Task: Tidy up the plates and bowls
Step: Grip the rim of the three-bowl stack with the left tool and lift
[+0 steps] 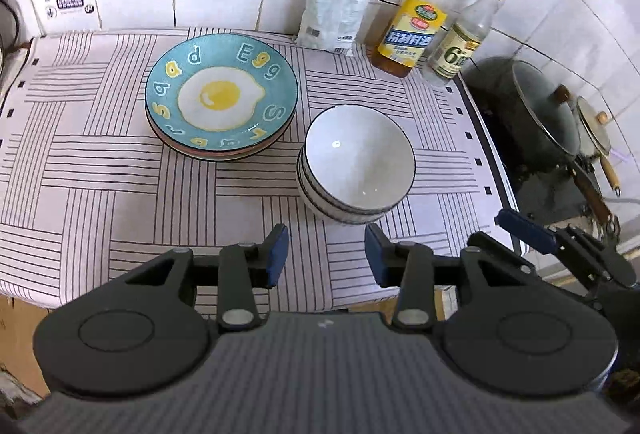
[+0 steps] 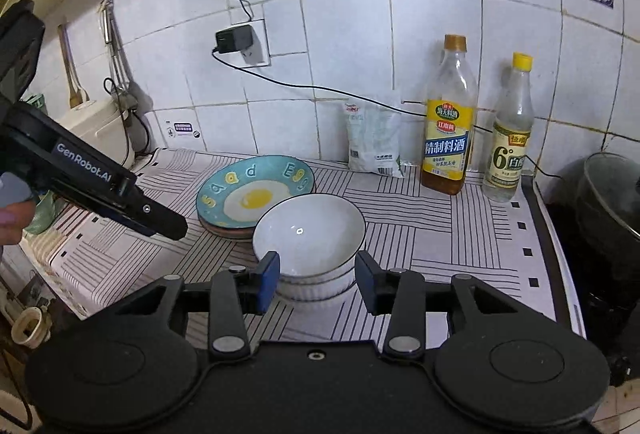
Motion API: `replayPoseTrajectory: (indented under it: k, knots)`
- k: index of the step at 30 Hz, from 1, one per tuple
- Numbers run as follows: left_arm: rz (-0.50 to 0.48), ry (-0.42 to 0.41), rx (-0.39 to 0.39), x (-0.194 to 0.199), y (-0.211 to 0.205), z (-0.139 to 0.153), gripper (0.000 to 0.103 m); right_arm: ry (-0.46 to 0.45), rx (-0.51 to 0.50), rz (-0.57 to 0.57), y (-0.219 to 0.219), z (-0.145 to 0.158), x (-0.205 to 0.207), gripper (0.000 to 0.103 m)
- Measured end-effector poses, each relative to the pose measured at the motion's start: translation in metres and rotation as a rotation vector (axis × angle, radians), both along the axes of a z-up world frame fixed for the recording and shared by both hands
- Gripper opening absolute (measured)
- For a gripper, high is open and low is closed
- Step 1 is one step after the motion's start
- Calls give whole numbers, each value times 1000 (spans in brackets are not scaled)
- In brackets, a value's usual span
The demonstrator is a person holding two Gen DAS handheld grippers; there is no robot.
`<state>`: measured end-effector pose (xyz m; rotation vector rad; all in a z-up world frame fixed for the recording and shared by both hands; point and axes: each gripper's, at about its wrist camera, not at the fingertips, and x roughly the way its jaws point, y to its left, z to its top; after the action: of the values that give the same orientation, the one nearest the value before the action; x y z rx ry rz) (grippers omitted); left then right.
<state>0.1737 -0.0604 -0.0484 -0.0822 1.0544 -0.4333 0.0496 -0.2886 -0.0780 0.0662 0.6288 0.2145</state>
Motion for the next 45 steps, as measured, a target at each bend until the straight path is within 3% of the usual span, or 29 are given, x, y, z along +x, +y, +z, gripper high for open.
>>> replayPoseTrajectory:
  k: [12, 19, 26, 29, 37, 42, 45]
  knots:
    - [-83, -132, -31, -33, 8, -17, 42, -45, -30, 4, 19, -20, -30, 65]
    - [-82, -197, -83, -28, 8, -39, 49, -46, -17, 52, 21, -50, -18, 65]
    - [-42, -162, -177, 0, 7, -61, 54, -33, -16, -14, 16, -91, 7, 76]
    - [-26, -160, -209, 12, 5, -65, 61, -27, 22, -40, 13, -107, 19, 90]
    - [22, -24, -282, 56, -6, -98, 67, 8, 42, -22, 23, -146, 61, 96]
    - [26, 21, -262, 75, -17, -128, 66, -39, 37, -23, 33, -164, 81, 96]
    - [-9, 18, -303, 79, -19, -138, 65, -68, 39, -17, 36, -167, 88, 98]
